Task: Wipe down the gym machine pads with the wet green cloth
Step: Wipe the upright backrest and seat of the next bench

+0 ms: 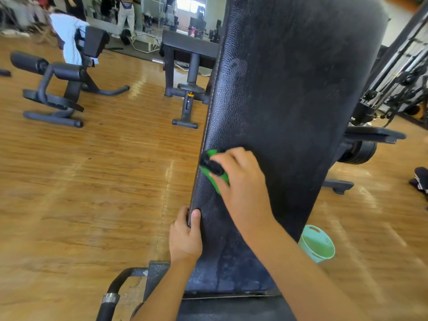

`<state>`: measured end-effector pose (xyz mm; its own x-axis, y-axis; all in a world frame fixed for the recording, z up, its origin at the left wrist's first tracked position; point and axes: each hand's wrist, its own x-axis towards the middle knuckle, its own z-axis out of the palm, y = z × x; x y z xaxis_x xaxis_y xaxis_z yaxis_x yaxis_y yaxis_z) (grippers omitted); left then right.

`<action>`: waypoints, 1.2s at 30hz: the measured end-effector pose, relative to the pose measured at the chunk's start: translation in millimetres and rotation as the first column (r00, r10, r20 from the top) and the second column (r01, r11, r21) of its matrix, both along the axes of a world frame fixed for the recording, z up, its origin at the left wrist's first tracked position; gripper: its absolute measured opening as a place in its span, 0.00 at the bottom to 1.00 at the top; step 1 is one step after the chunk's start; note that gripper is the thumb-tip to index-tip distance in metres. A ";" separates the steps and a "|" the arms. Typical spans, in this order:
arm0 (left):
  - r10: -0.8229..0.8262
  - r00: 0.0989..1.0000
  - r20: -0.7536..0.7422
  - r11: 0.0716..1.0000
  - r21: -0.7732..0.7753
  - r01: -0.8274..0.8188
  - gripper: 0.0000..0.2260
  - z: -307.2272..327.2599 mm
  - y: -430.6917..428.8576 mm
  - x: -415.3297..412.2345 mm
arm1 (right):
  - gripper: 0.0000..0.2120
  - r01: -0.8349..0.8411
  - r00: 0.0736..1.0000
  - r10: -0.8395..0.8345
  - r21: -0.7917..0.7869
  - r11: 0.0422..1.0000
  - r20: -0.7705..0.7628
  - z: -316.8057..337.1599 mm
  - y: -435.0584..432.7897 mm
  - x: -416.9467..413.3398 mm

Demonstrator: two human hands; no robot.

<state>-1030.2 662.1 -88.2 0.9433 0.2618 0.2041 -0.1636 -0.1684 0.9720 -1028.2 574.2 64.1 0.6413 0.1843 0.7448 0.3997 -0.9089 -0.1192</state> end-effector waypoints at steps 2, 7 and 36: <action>-0.011 1.000 0.018 1.000 -0.014 0.011 0.26 0.0 0.5 0.6 | 0.14 0.000 0.999 -0.003 -0.056 0.998 -0.045 -23.2 -1.1 -8.9; -0.031 0.999 0.021 0.999 -0.021 0.031 0.37 -8.8 2.9 3.8 | 0.15 -0.039 0.996 0.030 -0.098 0.994 -0.087 -47.1 -9.0 -17.8; -0.156 0.979 -0.129 0.973 -0.190 0.130 0.08 -45.2 0.5 -23.9 | 0.13 0.027 0.999 -0.029 0.079 0.996 0.028 -30.9 -14.1 -19.0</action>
<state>-1054.1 662.5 -133.5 0.9895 0.1417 0.0269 -0.0309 0.0259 0.9992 -1047.2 560.1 33.2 0.6229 0.1066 0.7750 0.3788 -0.9079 -0.1796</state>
